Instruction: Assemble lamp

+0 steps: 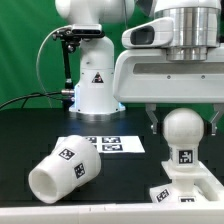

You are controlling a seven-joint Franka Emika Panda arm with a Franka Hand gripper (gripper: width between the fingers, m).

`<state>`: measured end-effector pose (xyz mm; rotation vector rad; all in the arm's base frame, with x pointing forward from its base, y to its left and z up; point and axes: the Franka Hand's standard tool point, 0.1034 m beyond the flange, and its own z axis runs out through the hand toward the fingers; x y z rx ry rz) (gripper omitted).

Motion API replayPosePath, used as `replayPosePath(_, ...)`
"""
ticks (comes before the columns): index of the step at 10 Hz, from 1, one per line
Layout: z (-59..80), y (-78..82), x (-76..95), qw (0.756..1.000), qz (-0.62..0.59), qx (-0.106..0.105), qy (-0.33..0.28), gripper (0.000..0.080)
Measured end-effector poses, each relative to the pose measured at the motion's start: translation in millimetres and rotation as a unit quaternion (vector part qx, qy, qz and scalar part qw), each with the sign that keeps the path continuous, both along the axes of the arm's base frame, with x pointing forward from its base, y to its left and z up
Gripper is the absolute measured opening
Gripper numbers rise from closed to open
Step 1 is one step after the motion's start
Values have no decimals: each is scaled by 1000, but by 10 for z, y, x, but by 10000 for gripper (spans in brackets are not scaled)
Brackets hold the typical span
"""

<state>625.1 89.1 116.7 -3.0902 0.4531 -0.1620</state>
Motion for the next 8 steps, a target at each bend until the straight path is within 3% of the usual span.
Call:
replayPosePath(2, -4, -6, -6, 995, -97, 9, 1, 573)
replayPosePath(4, -3, -20, -22, 972, -232, 21, 12, 573)
replayPosePath(6, -12, 16, -41, 929, -368, 31, 30, 574)
replayPosePath(8, -7, 50, -39, 848, -525, 56, 48, 574)
